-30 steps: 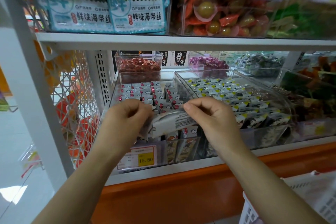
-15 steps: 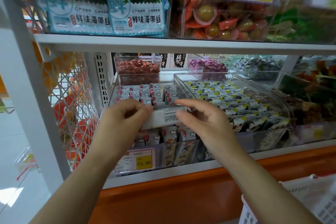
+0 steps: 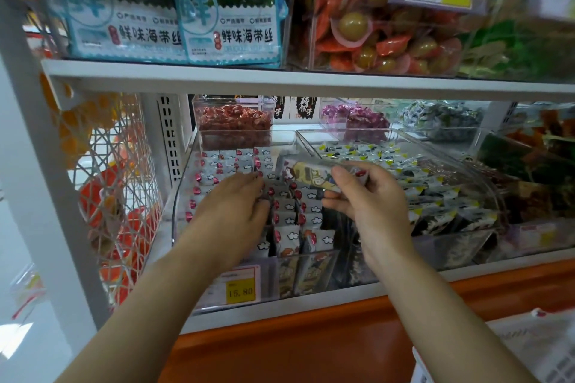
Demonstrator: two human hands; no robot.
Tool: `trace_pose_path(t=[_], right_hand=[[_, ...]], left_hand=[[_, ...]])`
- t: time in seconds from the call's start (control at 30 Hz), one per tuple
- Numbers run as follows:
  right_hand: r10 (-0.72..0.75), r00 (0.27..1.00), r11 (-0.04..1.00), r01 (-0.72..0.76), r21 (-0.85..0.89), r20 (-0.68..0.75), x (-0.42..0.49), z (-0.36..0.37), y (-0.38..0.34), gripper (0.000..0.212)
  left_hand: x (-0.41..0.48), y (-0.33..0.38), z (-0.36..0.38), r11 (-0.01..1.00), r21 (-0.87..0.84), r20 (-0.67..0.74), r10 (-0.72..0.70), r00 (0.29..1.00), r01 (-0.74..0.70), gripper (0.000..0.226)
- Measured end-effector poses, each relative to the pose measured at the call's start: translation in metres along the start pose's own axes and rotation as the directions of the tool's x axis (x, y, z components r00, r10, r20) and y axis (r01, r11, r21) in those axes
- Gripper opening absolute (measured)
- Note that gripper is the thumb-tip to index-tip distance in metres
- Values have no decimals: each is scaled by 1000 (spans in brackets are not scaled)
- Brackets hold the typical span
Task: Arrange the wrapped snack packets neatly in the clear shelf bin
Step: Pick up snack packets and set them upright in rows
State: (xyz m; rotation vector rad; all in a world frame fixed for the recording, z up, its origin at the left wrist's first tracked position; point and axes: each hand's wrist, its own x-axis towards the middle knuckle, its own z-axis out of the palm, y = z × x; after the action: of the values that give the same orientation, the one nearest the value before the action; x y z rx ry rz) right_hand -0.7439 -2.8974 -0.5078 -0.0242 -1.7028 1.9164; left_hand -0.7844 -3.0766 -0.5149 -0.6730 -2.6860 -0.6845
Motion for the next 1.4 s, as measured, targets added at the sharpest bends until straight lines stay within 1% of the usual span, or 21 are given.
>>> trace_pose_path(t=[0.07, 0.13, 0.23, 0.4, 0.5, 0.6, 0.7, 0.77, 0.87, 0.9, 0.93, 1.0, 1.03, 1.07, 1.13, 1.2, 1.4], right_hand=[[-7, 1000, 1000, 7, -28, 7, 0, 2, 2, 27], [-14, 1000, 999, 14, -47, 1, -1, 4, 1, 26], [-55, 998, 993, 55, -106, 3, -5, 7, -2, 23], [-179, 982, 924, 190, -331, 63, 1, 19, -7, 23], [-244, 954, 860, 296, -416, 174, 12, 35, -11, 14], [-247, 905, 770, 401, -497, 348, 26, 49, -9, 19], [-127, 854, 666, 451, -595, 505, 36, 63, 1, 28], [-40, 810, 586, 493, -643, 585, 39, 72, 10, 31], [103, 773, 545, 483, -686, 626, 43, 83, 17, 37], [149, 768, 539, 465, -703, 622, 45, 84, 18, 36], [186, 757, 516, 467, -718, 626, 46, 85, 19, 30], [254, 707, 394, 548, -738, 660, 47, 86, 23, 18], [281, 682, 338, 587, -735, 675, 46, 87, 25, 17], [294, 672, 311, 605, -733, 679, 46, 88, 26, 22], [293, 675, 322, 597, -735, 677, 48, 89, 25, 34], [269, 683, 384, 570, -726, 679, 52, 89, 23, 38], [122, 747, 506, 520, -688, 654, 59, 94, 22, 35]], left_hand=[[6, -7, 9, 984, 176, 162, -17, 987, -12, 53], [8, -11, 14, 960, 278, 242, -62, 968, -8, 55], [6, -8, 14, 950, 311, 244, -57, 968, -23, 55], [-2, -2, 3, 947, 322, 187, -62, 980, -1, 48], [-8, -1, -3, 936, 351, 197, -51, 979, -22, 47], [-14, -1, -5, 935, 353, 205, -37, 978, -38, 47], [-18, -2, -7, 944, 328, 198, -32, 980, -36, 47], [-21, -4, -9, 953, 301, 177, -21, 984, -34, 47], [-24, -5, -13, 963, 267, 148, -10, 989, -30, 46], [-24, -5, -15, 956, 292, 136, -6, 991, -35, 47], [-25, -6, -17, 938, 344, 114, 0, 994, -39, 48], [-25, -7, -20, 886, 461, 62, 7, 998, -34, 47], [-26, -9, -21, 868, 495, 50, 0, 999, -25, 47], [-26, -12, -23, 858, 514, 49, -13, 999, -15, 47], [-28, -18, -23, 845, 535, 67, -44, 997, 1, 49], [-27, -21, -22, 837, 546, 86, -59, 995, 2, 52], [-26, -23, -20, 873, 488, 76, -65, 995, 20, 54]])
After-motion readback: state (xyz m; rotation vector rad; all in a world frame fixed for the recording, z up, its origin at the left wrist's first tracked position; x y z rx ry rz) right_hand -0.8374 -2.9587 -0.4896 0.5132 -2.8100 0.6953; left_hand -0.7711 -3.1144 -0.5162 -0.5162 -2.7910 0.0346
